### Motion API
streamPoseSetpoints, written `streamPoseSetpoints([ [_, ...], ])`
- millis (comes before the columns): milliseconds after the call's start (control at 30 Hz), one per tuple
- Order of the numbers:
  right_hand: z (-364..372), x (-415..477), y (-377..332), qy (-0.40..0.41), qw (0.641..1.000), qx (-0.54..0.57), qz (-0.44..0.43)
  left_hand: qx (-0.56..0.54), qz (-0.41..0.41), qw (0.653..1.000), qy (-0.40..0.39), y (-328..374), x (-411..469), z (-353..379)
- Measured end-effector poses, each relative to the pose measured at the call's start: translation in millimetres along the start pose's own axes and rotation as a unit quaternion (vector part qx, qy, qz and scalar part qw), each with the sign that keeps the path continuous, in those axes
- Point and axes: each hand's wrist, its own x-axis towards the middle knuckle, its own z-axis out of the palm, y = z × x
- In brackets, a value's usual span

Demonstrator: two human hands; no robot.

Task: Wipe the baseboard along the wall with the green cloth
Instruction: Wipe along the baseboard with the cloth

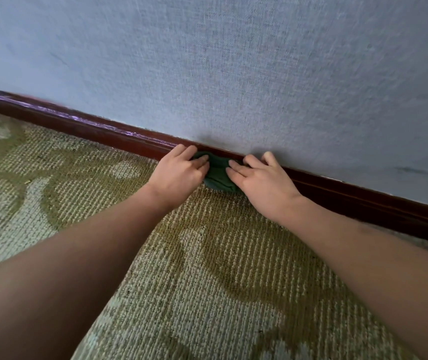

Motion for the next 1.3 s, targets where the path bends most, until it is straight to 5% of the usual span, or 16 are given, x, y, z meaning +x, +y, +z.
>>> streamPoseSetpoints([
  [167, 4, 0, 0, 0.006, 0.998, -0.049, -0.025, 0.002, 0.015, 1.000, -0.002, 3, -5, 4],
  [333, 14, -23, -13, -0.005, 0.990, -0.095, -0.100, 0.012, 0.060, 0.992, -0.108, 19, -24, 14],
  [467, 8, -30, -5, 0.067, 0.986, -0.131, -0.082, 0.021, 0.064, 0.997, -0.033, 19, -17, 0],
  [700, 12, -24, -1, 0.069, 0.984, -0.155, -0.063, 0.028, 0.073, 0.997, 0.019, 14, -7, 6],
  [1067, 20, 12, -2, 0.075, 0.984, -0.135, -0.091, -0.010, 0.135, 0.991, -0.004, -29, -7, 29],
  [1300, 24, 43, -29, 0.039, 0.990, -0.117, -0.072, 0.019, 0.049, 0.998, -0.039, -37, -28, 52],
])
